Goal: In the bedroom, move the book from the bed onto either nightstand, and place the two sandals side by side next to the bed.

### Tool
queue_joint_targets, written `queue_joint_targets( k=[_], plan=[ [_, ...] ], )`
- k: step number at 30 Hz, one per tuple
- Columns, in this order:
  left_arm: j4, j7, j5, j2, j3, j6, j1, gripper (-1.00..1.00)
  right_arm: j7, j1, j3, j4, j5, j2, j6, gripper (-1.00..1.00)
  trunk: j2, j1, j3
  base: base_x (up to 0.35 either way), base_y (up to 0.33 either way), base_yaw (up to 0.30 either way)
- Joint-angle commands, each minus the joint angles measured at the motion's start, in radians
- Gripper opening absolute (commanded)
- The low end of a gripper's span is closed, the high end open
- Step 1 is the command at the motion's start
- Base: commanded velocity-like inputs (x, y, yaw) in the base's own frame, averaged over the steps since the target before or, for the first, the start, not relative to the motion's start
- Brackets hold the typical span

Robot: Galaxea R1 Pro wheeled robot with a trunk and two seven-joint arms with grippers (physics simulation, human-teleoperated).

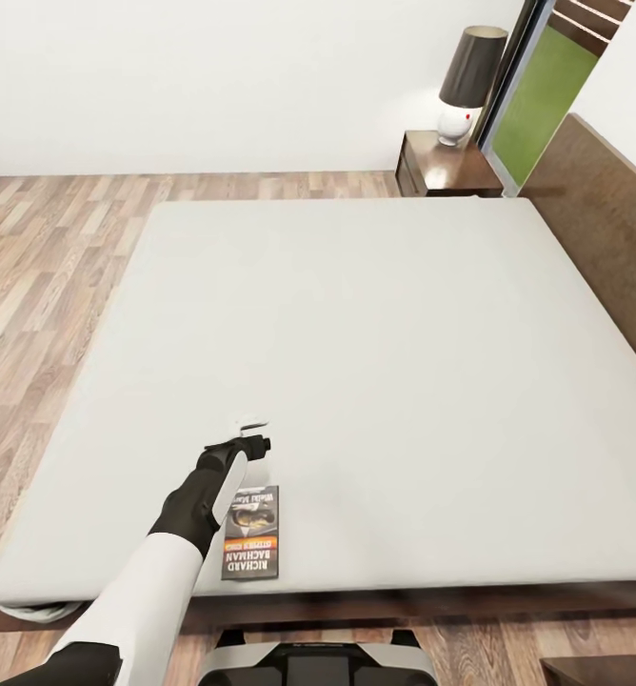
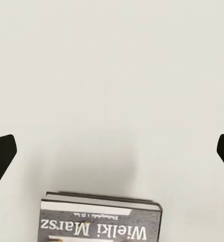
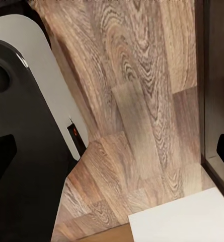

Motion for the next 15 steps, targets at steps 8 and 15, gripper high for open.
queue_joint_targets(
  k=[8,15],
  plan=[
    [0.000,0.008,0.011,0.000,-0.001,0.003,0.000,1.00,0.006,0.000,-0.008,0.001,-0.003,0.000,-0.002,1.00,-0.057,0.031,-0.026,0.000,0.000,0.000],
    [0.000,0.007,0.011,0.000,0.000,0.003,-0.001,1.00,0.006,0.000,-0.008,0.001,-0.003,0.000,-0.002,1.00,-0.106,0.058,-0.048,0.000,0.000,0.000]
  ],
)
